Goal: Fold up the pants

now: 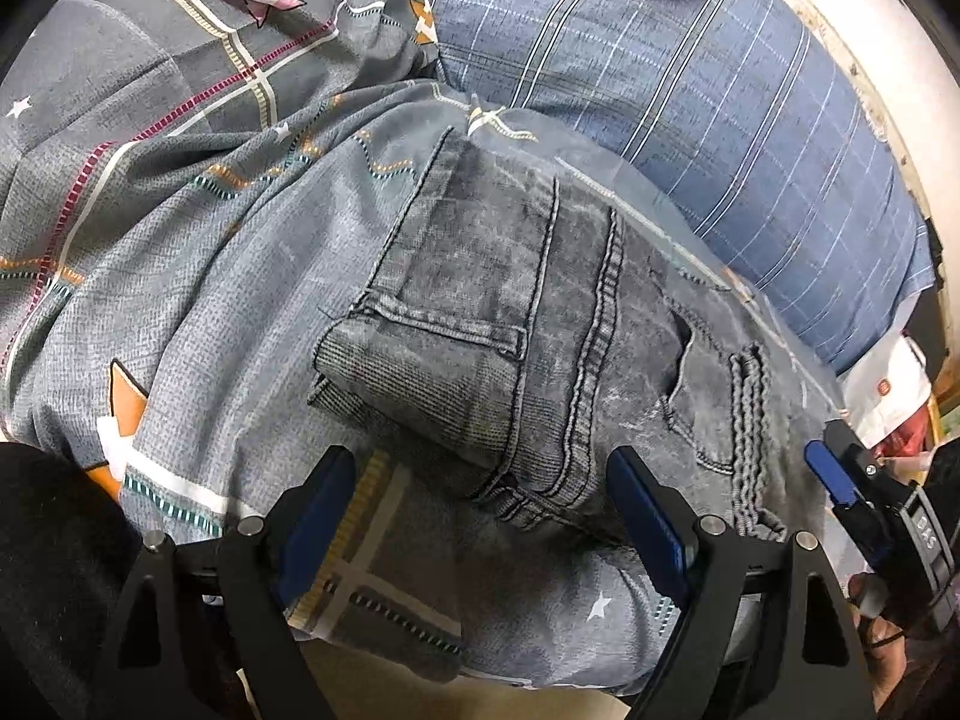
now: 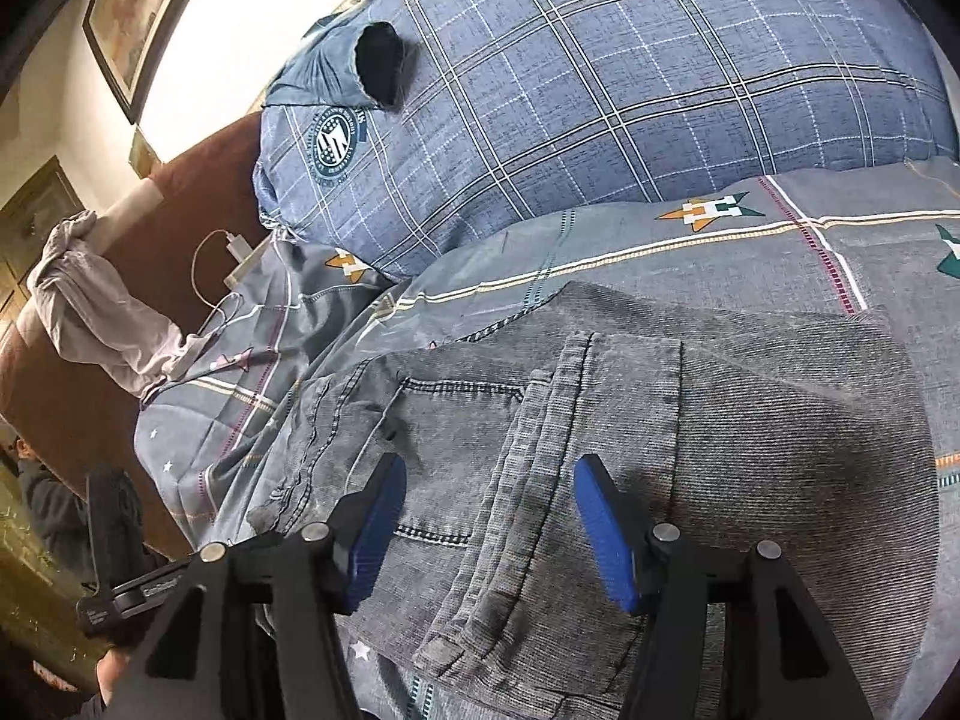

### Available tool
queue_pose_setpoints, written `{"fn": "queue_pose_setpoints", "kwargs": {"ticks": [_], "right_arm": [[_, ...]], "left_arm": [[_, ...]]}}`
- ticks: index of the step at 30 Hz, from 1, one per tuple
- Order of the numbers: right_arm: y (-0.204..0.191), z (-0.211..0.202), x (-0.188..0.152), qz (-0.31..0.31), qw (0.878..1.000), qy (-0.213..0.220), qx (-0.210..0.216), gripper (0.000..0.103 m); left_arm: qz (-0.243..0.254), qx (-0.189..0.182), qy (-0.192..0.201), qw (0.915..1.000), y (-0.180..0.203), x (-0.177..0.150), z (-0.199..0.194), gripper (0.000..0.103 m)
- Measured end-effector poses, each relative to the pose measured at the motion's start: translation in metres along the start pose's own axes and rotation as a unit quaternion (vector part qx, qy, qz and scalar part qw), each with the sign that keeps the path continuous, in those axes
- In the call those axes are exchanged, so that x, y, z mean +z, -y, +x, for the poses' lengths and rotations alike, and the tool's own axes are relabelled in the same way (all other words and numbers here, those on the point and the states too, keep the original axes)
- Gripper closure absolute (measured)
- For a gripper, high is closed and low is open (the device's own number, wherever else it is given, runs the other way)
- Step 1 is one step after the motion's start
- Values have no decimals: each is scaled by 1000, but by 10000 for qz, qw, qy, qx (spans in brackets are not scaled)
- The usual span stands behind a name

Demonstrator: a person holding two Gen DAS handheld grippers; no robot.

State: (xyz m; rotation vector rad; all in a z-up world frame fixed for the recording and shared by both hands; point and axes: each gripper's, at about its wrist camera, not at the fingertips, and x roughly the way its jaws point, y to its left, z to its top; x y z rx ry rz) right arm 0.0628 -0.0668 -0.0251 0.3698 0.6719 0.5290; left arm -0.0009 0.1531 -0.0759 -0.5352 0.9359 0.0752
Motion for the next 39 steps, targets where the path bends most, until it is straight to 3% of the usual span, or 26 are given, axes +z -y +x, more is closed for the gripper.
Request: {"fn": "queue_pose_setpoints", "kwargs": {"ticks": [3, 6, 9, 13, 22, 30, 32, 33, 34, 39], "right_arm": [[0, 0, -2, 9, 10000, 8, 62, 41], [2, -4, -3, 14, 10000, 58, 62, 41], [3, -10, -3, 59, 9998, 144, 86, 41], [3, -13, -4, 63, 9997, 190, 153, 41], [2, -19, -2, 72, 9993, 270, 245, 41], [4, -20, -3, 68, 9993, 301, 196, 41], [4, -20, -3, 61, 9994, 305, 173, 41], [3, -19, -3, 61, 9994, 297, 154, 41], [2, -17, -3, 63, 9996, 247, 125, 41], [-19, -2, 14, -293, 9995, -115, 75, 41]], "left_arm": [[-18, 6, -52, 10000, 0, 0, 0, 17], [-365, -447, -220, 9981, -8, 6, 1, 17], [-1250, -1341, -535, 9816, -32, 13, 4, 17], [-1767, -1717, -746, 9663, -46, 12, 6, 17], [-1960, -1462, -610, 9677, -59, 10, 11, 17], [-1840, -1354, -284, 9731, -55, 19, 18, 19], [-1625, -1208, -174, 9791, -48, 20, 20, 38], [-1458, -1072, -198, 9833, -43, 22, 25, 59], [-1369, -986, -222, 9854, -42, 21, 28, 69], [-1276, -1099, -78, 9857, -46, 16, 30, 83]]}}
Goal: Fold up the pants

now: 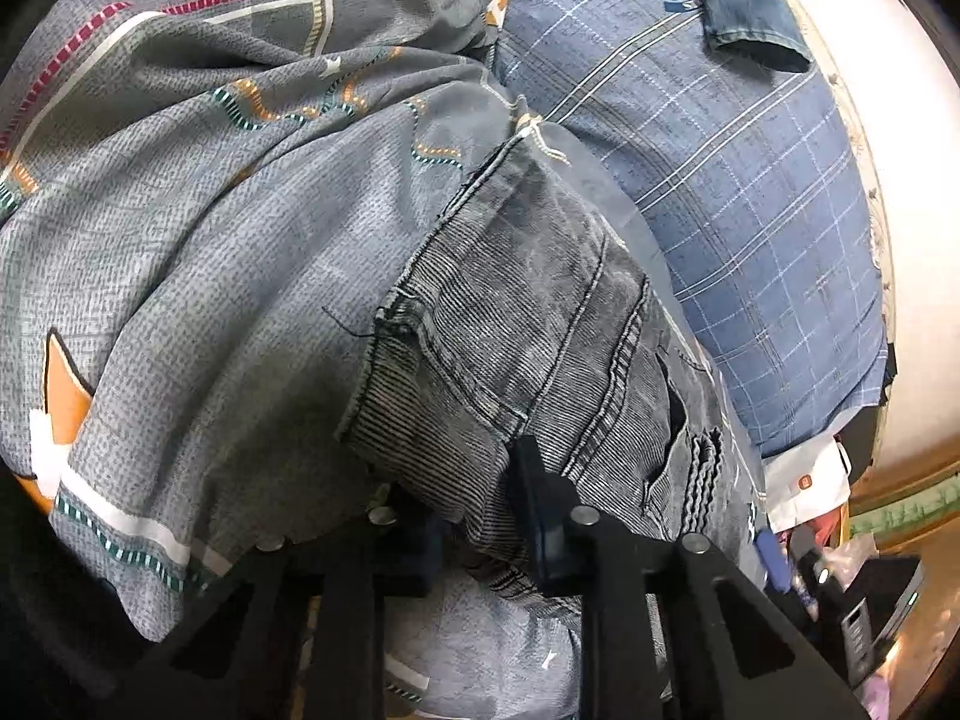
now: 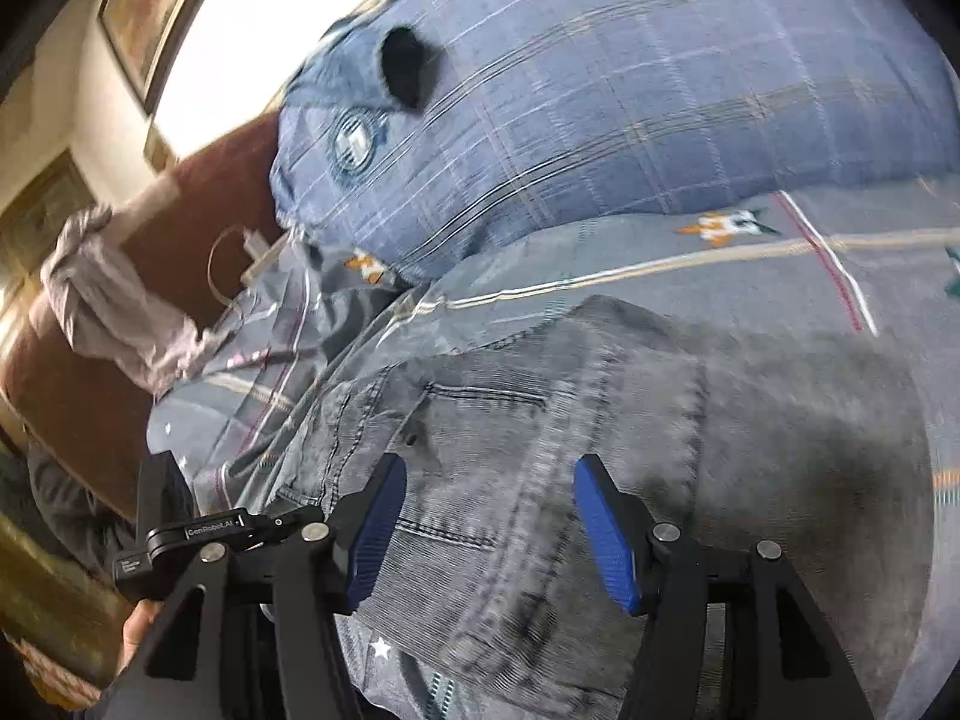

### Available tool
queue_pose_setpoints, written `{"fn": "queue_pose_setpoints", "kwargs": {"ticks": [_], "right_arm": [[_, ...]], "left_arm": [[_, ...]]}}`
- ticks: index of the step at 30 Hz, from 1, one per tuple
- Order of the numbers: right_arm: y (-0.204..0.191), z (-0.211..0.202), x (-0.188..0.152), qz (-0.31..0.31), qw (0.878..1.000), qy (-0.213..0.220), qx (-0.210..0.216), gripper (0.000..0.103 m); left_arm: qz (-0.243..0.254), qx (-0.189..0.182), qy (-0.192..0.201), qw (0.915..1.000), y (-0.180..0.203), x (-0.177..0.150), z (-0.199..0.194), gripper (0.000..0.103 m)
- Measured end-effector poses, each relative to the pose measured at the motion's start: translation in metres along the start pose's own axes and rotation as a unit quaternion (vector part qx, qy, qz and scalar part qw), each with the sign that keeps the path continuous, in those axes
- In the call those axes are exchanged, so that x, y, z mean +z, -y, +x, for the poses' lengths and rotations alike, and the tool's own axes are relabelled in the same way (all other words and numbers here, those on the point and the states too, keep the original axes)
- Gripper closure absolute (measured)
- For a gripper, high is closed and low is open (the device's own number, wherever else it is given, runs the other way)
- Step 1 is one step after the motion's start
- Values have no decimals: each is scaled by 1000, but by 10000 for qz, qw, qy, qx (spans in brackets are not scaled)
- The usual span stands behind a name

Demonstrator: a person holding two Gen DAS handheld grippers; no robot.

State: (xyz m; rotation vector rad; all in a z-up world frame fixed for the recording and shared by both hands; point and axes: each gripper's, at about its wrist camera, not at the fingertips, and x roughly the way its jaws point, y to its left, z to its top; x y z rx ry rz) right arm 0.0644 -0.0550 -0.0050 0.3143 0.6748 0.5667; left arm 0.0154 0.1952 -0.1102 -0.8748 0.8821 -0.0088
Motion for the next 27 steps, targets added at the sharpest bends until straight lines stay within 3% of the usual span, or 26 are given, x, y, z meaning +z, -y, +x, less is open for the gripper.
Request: {"fn": "queue_pose_setpoints", "kwargs": {"ticks": [5, 8, 11, 14, 15, 16, 17, 18, 20, 22, 23, 24, 26, 27], "right_arm": [[-45, 48, 58, -816, 9940, -727, 57, 41], [-78, 72, 81, -1095, 9905, -812, 157, 41], [-91, 79, 72, -1048, 9906, -837, 255, 41], [-73, 78, 45, -983, 9884, -1083, -412, 41], [-57, 73, 33, -849, 9860, -1196, -793, 41], [-41, 68, 24, -568, 9863, -1273, -877, 41], [-13, 57, 15, 278, 9902, -1303, -428, 41], [0, 53, 12, 744, 9889, -1287, -70, 41], [23, 44, 8, 1710, 9757, -1013, 928, 41], [23, 49, 10, 1916, 9684, -954, 1278, 41], [17, 63, 9, 1949, 9613, -1189, 1540, 41], [11, 76, 5, 1872, 9588, -1479, 1541, 41], [6, 116, -20, 1669, 9518, -2323, 1104, 41], [6, 116, -22, 1685, 9541, -2203, 1132, 43]], "left_arm": [[331, -12, 81, 9994, 3, -2, -6, 86], [407, -60, 56, 9991, 4, 1, -5, 87], [328, -174, 10, 9993, 1, 4, -1, 87], [249, -291, -51, 9993, -5, 4, -1, 87], [228, -309, -61, 9992, -7, 4, -1, 87], [205, -311, -54, 9993, -7, 4, -1, 87], [195, -297, -45, 9994, -6, 3, 0, 87], [206, -263, -28, 9994, -5, 3, 0, 87], [257, -207, 5, 9995, -3, 2, 0, 87], [285, -138, 29, 9995, -1, 1, -1, 87], [303, -108, 48, 9995, 1, 0, -1, 87], [329, -58, 73, 9994, 3, 0, -2, 87], [424, 59, 148, 9990, 12, 0, -3, 87], [544, 162, 235, 9981, 18, -1, -6, 87]]}}
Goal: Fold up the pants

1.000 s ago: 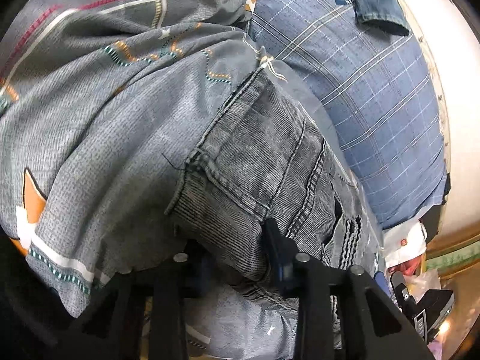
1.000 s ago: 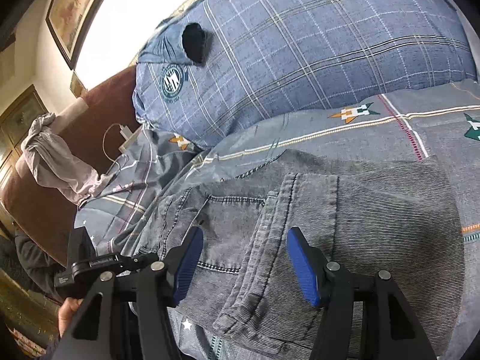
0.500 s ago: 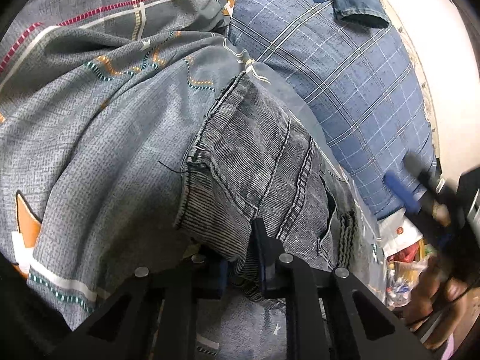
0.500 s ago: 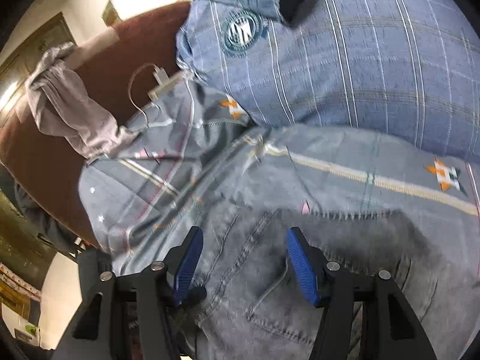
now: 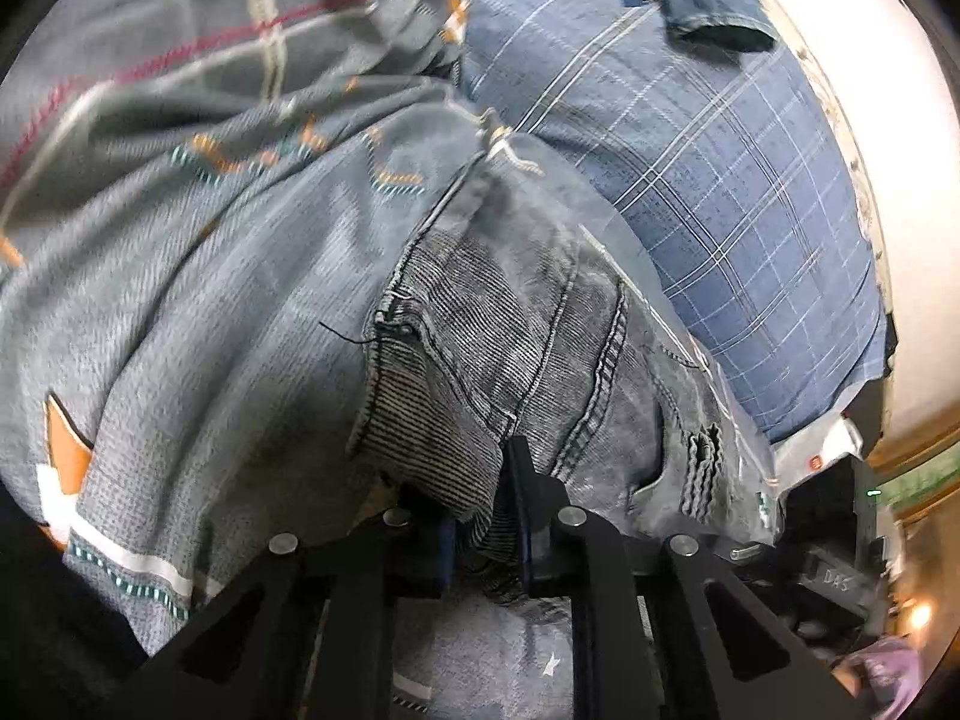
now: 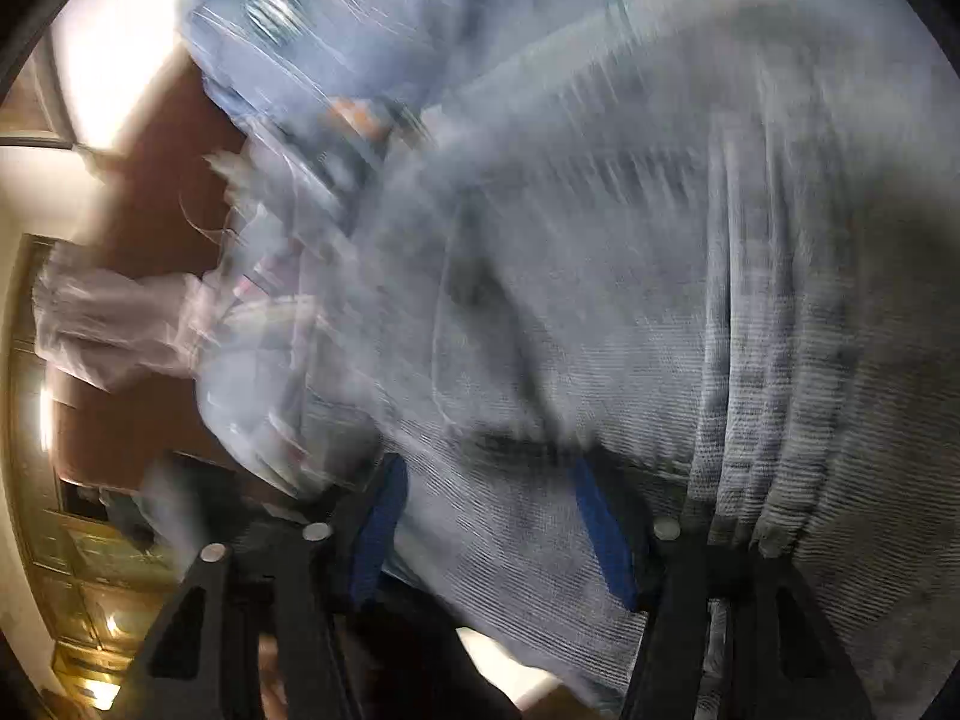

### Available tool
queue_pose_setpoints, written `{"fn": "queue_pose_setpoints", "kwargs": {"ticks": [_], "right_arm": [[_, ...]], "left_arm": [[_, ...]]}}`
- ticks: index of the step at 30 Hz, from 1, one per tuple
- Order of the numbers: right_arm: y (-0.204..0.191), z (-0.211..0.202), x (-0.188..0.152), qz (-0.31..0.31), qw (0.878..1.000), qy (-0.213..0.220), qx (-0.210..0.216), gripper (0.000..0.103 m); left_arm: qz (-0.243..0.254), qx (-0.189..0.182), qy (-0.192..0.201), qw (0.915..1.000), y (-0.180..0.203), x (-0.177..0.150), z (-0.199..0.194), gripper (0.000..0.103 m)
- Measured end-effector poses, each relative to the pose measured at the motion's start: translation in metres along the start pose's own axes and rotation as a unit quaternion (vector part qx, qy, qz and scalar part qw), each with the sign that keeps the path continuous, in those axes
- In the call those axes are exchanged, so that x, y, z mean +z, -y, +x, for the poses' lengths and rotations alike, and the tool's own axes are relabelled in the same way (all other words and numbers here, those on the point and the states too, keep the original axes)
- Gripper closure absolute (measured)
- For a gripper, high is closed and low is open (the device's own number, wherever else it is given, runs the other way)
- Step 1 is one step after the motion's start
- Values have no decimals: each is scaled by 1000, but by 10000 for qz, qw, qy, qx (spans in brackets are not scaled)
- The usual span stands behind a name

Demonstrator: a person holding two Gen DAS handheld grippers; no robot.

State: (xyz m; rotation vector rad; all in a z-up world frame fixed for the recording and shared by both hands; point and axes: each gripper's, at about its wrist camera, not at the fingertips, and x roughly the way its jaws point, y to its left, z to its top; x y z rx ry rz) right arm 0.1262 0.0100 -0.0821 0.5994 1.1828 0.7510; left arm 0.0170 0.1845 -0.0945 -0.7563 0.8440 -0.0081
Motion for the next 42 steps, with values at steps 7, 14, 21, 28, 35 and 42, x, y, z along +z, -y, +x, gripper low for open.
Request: {"fn": "queue_pose_setpoints", "kwargs": {"ticks": [7, 14, 21, 28, 35, 42], "right_arm": [[21, -107, -7, 429, 9869, 1342, 786, 41], [117, -214, -50, 1275, 9446, 2894, 879, 40], [178, -273, -88, 1751, 9080, 3689, 938, 39], [199, -282, -94, 1943, 9043, 3729, 743, 38], [159, -282, -88, 1196, 9181, 3755, 414, 38], [95, -235, -86, 388, 9582, 2601, 1128, 33]], "left_arm": [[1108, 325, 509, 9920, 66, 2, -22, 90], [2954, 217, 1044, 9494, 187, -37, -40, 92], [4796, -167, 651, 8749, 288, -150, -4, 92], [5123, -14, -838, 8547, 277, -205, 79, 86], [4394, -1067, -410, 8910, 265, -145, -16, 35], [3333, -70, -40, 9428, 194, -68, -11, 27]]}}
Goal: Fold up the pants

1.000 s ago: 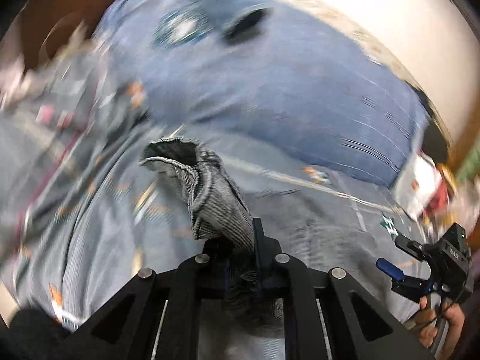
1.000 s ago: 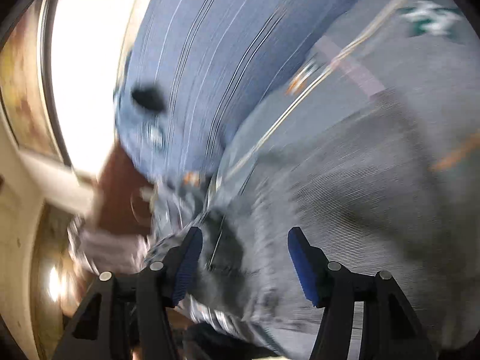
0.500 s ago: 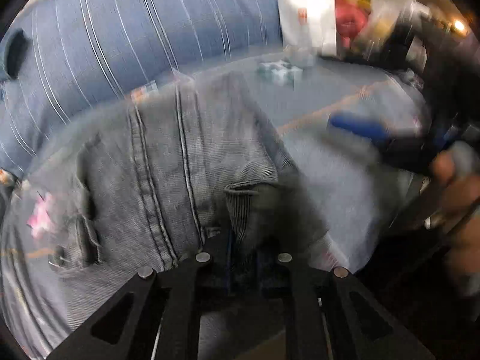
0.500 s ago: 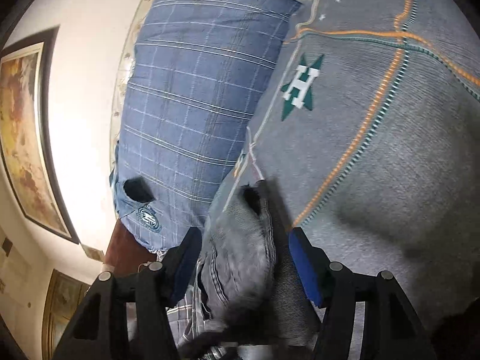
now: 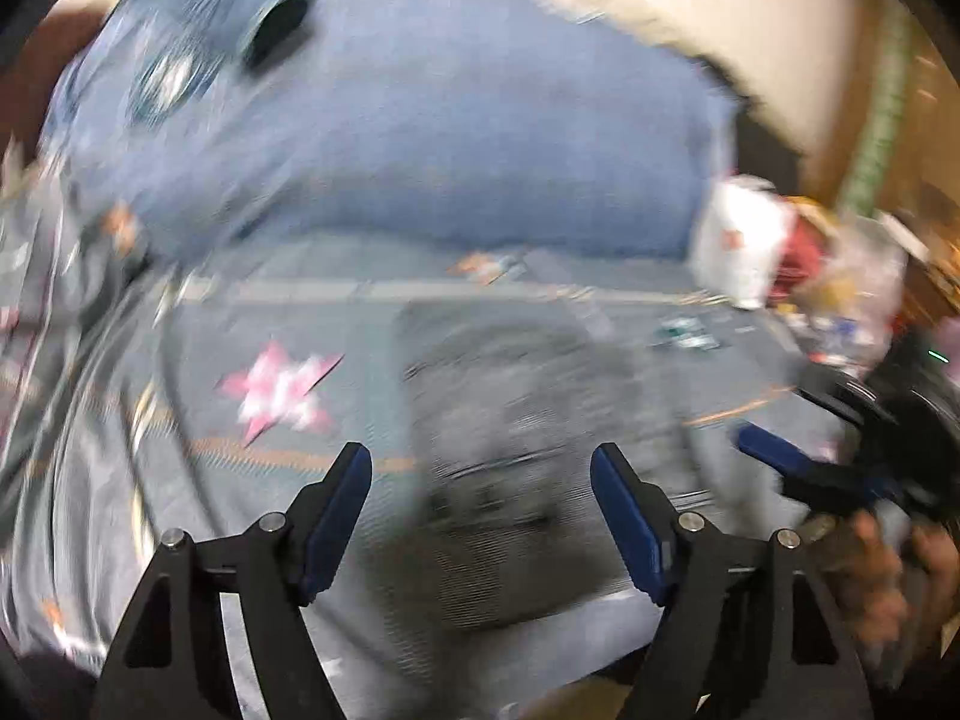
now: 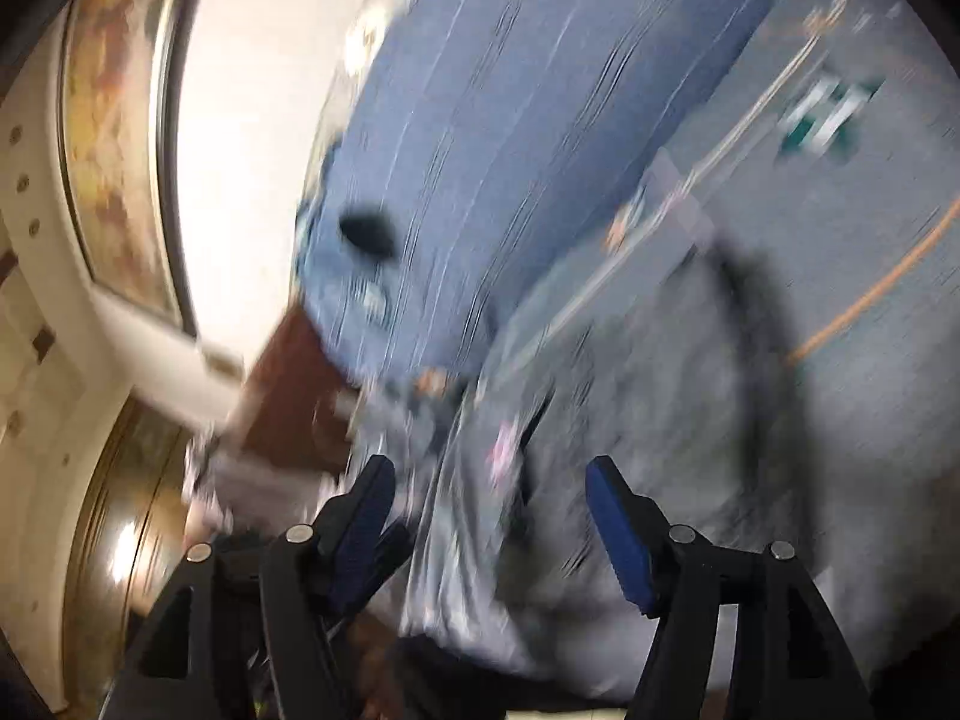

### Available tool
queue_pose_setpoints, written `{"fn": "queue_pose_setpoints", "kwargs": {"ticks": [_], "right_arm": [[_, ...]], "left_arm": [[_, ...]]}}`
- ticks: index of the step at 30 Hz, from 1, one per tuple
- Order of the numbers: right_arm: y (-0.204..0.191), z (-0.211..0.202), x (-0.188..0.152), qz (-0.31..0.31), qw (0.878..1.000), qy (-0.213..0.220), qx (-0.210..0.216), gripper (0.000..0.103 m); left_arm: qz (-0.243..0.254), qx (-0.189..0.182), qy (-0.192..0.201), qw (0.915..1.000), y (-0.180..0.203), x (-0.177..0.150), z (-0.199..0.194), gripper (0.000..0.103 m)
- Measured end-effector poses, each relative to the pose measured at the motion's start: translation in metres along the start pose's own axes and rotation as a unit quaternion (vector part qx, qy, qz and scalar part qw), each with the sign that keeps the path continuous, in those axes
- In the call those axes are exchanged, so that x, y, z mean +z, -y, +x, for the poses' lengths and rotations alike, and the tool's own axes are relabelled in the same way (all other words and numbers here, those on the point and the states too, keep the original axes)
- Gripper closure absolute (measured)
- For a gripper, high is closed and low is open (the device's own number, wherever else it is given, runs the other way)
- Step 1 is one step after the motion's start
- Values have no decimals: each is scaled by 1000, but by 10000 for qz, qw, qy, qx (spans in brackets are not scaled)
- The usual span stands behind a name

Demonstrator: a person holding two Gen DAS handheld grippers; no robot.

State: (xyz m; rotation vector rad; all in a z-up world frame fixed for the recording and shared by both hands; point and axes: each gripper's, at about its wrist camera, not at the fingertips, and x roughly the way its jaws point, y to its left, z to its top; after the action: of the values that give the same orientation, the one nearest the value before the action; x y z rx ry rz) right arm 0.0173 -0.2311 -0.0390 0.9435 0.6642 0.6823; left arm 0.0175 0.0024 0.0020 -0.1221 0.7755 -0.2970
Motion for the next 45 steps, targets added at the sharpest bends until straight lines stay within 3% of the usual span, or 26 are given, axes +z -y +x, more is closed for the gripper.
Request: {"fn": "queue_pose_setpoints", "kwargs": {"ticks": [1, 2, 4, 5, 6, 7, 9, 12, 14, 16, 17, 20, 22, 26, 28, 30, 31, 32, 34, 38, 45], "right_arm": [[0, 11, -5, -11, 9997, -231, -103, 33], [9, 27, -13, 3, 9974, -557, -463, 33], [47, 43, -20, 429, 9879, -758, -1283, 36], [68, 39, -22, 877, 9864, -586, -1258, 58], [76, 31, -23, 1163, 9857, -421, -1147, 64], [76, 24, -22, 1235, 9859, -340, -1080, 63], [60, 15, -21, 884, 9873, -238, -1297, 45], [31, 6, -19, 411, 9919, -76, -1201, 36], [23, 7, -17, 219, 9939, -11, -1077, 30], [31, 17, -16, 151, 9897, -87, -1421, 23], [44, 30, -16, 227, 9820, -403, -1831, 27], [38, 24, -9, 217, 9812, -459, -1863, 29], [10, 16, 8, -218, 9778, -211, -2073, 28], [-20, 30, 49, -468, 9885, -121, -1433, 28], [-18, 48, 65, -448, 9913, -319, -1199, 27], [2, 71, 76, -318, 9902, -554, -1239, 27], [17, 81, 79, -213, 9857, -642, -1543, 27], [47, 91, 79, 129, 9743, -758, -2119, 29], [58, 84, 79, 282, 9811, -508, -1847, 31], [38, 77, 73, 37, 9732, -617, -2216, 30], [10, 41, 32, -94, 9762, -287, -2146, 27]], "left_arm": [[-103, 7, -198, 9998, -8, -1, 12, 27], [-124, -11, -352, 9993, -10, -3, 22, 27], [110, 44, -802, 9967, -3, -15, 44, 27], [289, 153, -1026, 9942, 0, -24, 54, 27], [411, 212, -1071, 9932, 4, -31, 56, 27], [435, 170, -918, 9947, 6, -32, 51, 27], [326, 97, -789, 9963, 8, -29, 42, 27], [390, 72, -341, 9986, 19, -25, 25, 27], [591, 177, -485, 9969, 25, -26, 33, 27], [799, 538, -1102, 9892, 30, -37, 62, 26], [764, 540, -1135, 9891, 29, -42, 65, 25], [620, 613, -997, 9912, 28, -44, 60, 22], [675, 635, -1012, 9905, 29, -44, 60, 22], [646, 617, -1019, 9908, 25, -45, 62, 21], [674, 626, -1029, 9904, 25, -45, 62, 21], [683, 634, -1036, 9902, 27, -45, 61, 21], [686, 638, -1038, 9902, 27, -46, 61, 21], [685, 622, -1043, 9902, 27, -45, 62, 21], [716, 626, -1038, 9900, 27, -45, 63, 21], [688, 641, -1019, 9903, 26, -46, 64, 19], [609, 617, -1038, 9908, 25, -45, 63, 19]]}}
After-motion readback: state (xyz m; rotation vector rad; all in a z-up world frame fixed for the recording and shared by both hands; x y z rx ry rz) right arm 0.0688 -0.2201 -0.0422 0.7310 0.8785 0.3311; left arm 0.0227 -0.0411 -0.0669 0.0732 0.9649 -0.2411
